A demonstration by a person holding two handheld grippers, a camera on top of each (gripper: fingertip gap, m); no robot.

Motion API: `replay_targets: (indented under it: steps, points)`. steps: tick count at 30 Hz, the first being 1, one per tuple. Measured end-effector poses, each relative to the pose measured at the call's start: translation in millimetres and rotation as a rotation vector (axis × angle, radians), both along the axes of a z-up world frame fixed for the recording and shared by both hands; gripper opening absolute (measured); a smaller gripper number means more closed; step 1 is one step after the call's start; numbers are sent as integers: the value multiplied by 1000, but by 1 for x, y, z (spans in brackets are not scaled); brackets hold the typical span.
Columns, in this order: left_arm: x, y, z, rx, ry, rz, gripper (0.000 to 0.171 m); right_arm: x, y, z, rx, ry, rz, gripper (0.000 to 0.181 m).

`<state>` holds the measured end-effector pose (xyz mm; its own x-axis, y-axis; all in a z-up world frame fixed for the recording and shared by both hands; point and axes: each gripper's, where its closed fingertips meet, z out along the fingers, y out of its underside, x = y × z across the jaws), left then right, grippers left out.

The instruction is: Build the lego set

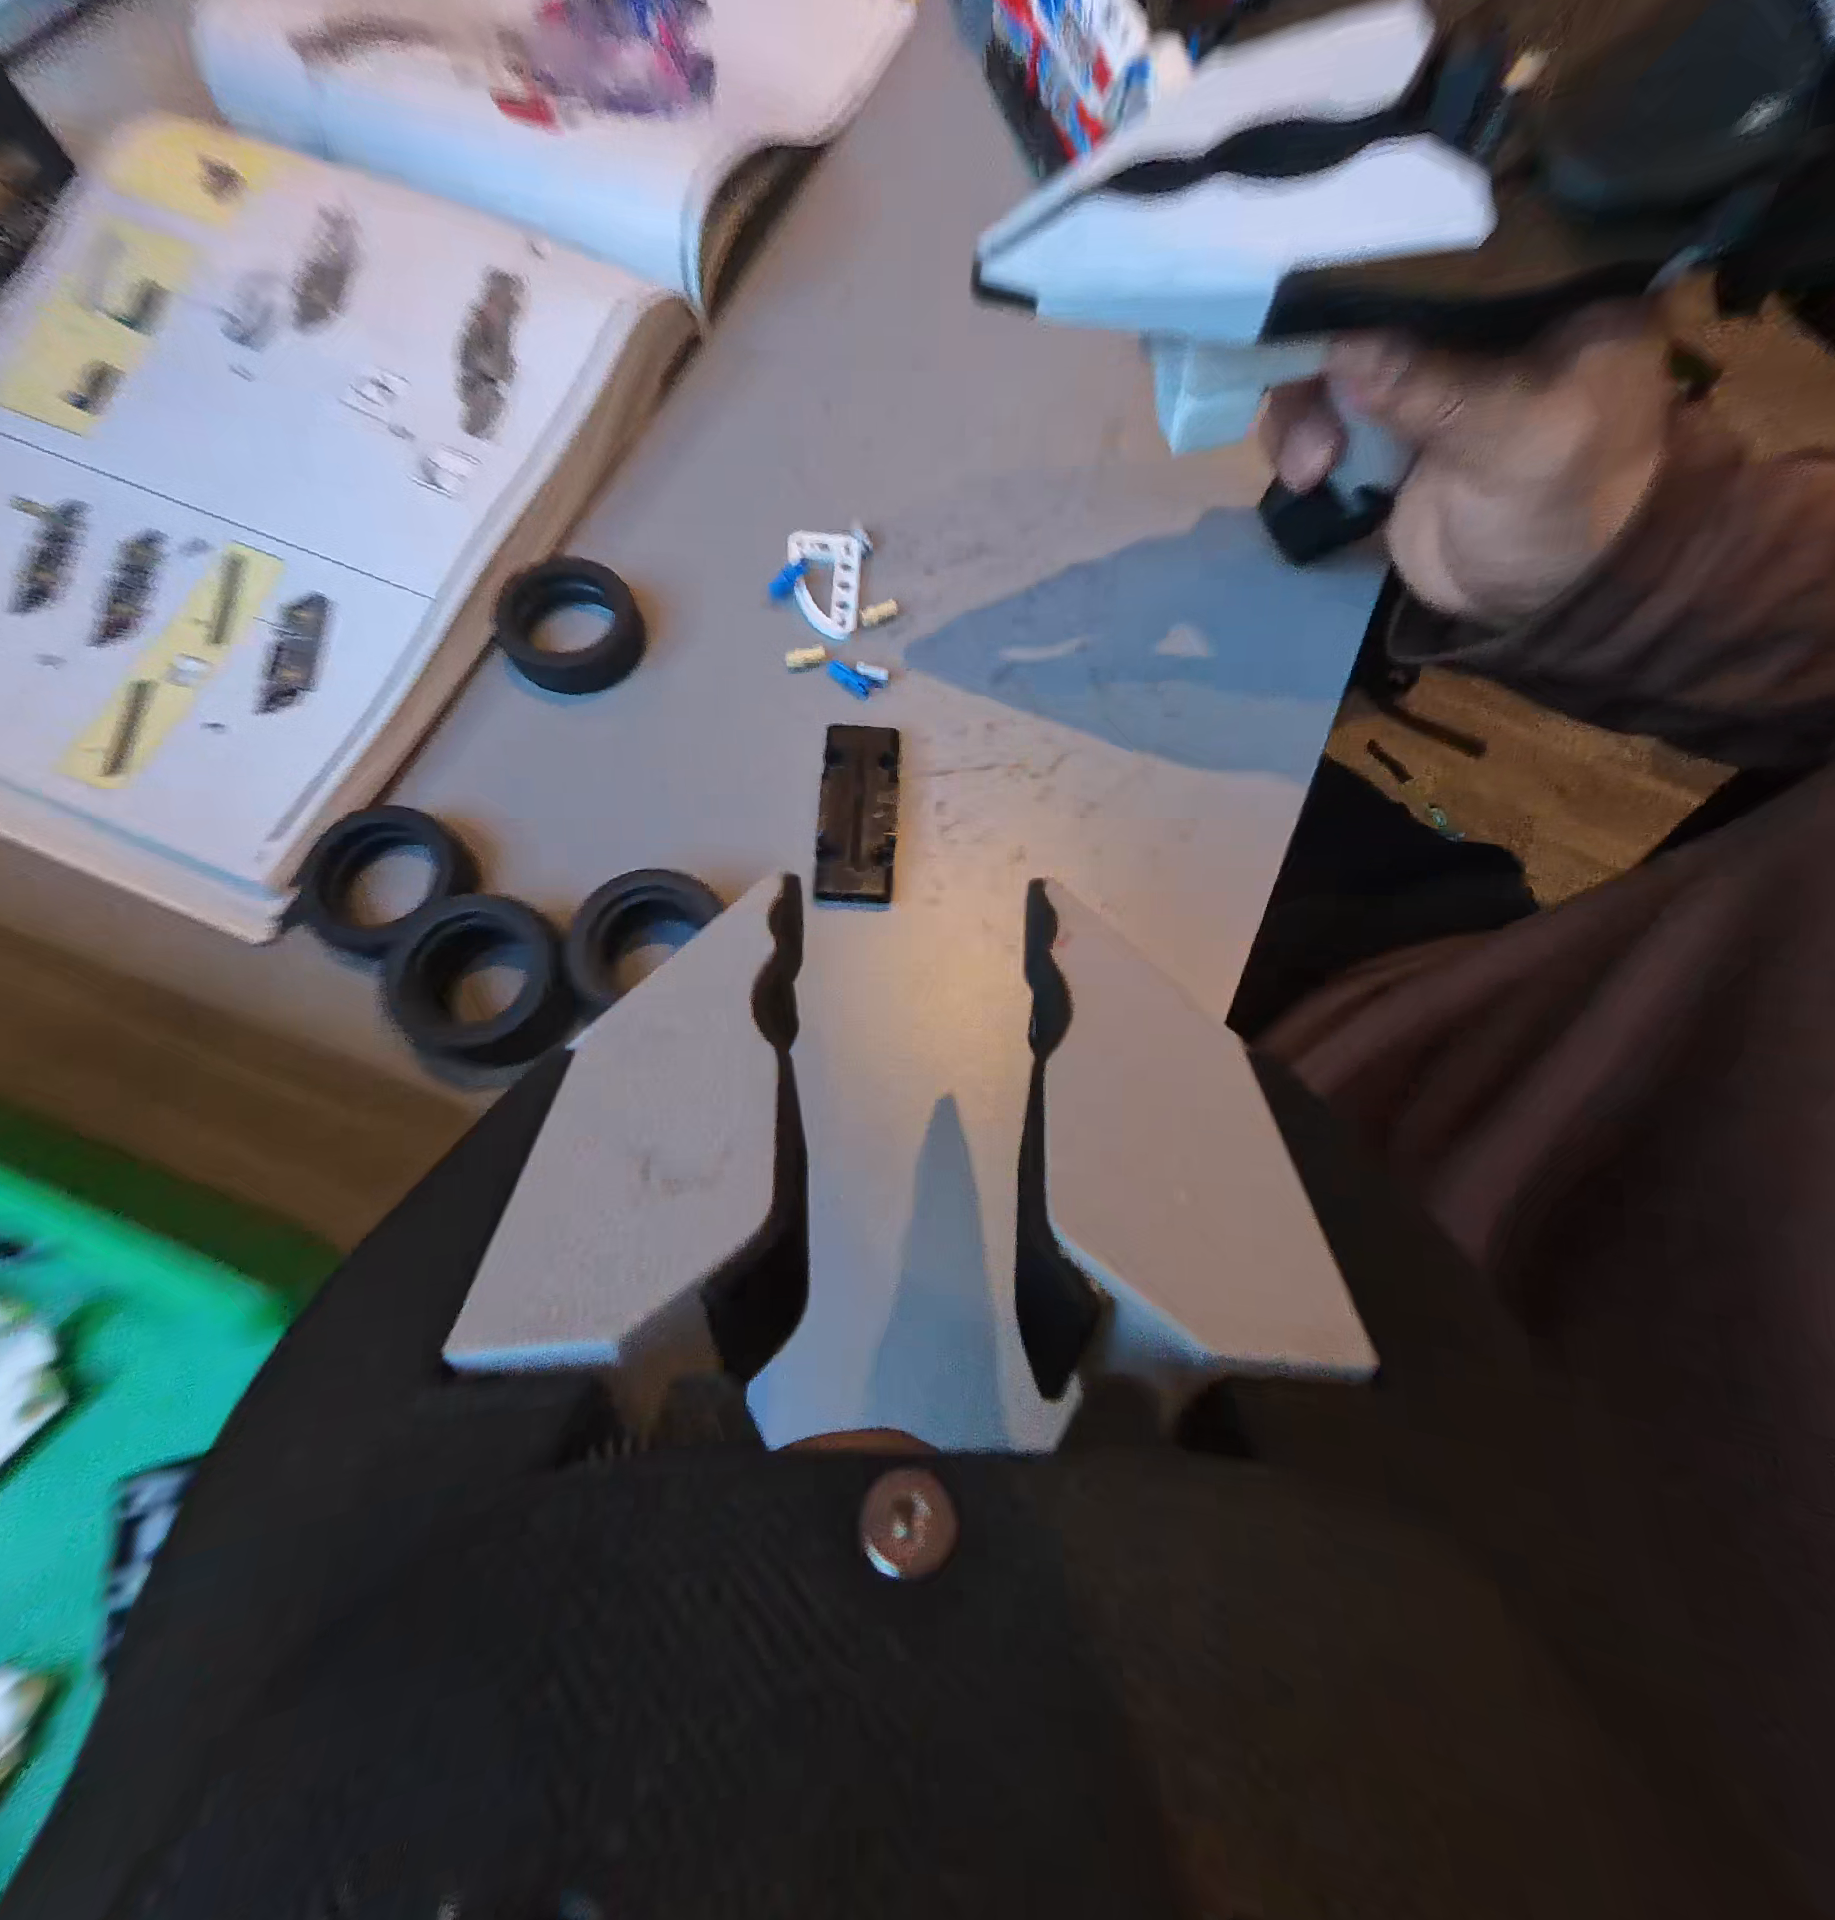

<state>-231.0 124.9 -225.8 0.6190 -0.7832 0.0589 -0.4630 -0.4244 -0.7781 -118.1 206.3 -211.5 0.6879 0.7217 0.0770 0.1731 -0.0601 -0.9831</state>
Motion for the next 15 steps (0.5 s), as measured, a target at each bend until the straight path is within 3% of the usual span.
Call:
replay_targets:
  steps: [3, 9, 11, 15]
  points:
    - [-57, 11, 26, 64, 20, 101, 36, -8, 4, -10, -23, -32, 2, 0]
    - [-246, 67, 48, 101, 297, 494, 30, -28, 8, -17, -19, -89, 17, 0]
    - [-282, 81, 43, 18, 357, 534, 34, -33, 10, -20, -15, -115, 20, 0]
    - [-308, 117, 3, -224, 486, 444, 29, -41, 13, -21, -25, -119, 36, 0]
